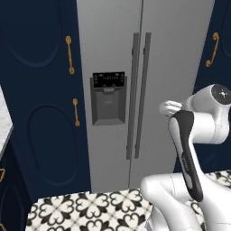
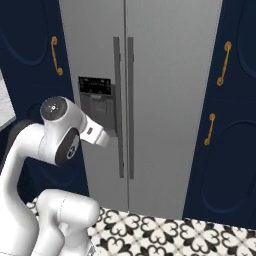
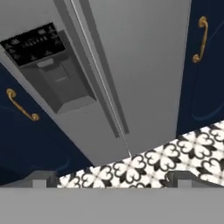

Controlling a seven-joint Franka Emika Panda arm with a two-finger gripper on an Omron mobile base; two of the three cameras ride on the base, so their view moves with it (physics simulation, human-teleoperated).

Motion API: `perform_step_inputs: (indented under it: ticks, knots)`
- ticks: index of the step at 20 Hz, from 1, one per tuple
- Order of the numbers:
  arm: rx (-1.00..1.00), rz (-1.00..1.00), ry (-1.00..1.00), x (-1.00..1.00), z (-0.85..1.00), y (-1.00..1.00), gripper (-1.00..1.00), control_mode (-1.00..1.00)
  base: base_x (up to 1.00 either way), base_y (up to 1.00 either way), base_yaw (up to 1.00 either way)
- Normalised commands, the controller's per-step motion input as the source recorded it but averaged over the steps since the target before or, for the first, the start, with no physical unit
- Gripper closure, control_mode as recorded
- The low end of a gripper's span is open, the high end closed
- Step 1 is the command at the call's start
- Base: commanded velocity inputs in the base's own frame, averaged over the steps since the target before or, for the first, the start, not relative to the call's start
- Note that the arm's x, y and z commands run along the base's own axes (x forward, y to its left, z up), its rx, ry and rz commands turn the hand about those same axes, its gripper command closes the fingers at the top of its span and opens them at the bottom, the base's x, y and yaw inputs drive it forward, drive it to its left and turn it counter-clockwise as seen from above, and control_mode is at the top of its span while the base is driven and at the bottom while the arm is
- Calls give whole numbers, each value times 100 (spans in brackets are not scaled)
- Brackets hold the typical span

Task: Grab a lemon wedge from the fridge and one ice cube from the ice bowl, and put them in the glass of lemonade.

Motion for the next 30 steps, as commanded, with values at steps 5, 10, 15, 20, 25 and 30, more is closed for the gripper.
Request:
perform_step_inputs:
  ticks: [5,10,15,20,25,30]
  knots:
    - [-9,10,-14,20,100,-19,-100,-100,0,0,0]
    - [-15,6,16,59,100,-10,-100,-100,0,0,0]
    - [-13,2,29,68,75,0,-100,-100,0,0,0]
    - [1,1,3,69,-74,1,-100,-100,0,0,0]
    - [5,0,-3,79,-100,0,-100,-100,0,0,0]
    - [0,0,-3,82,-57,-5,-100,-100,0,0,0]
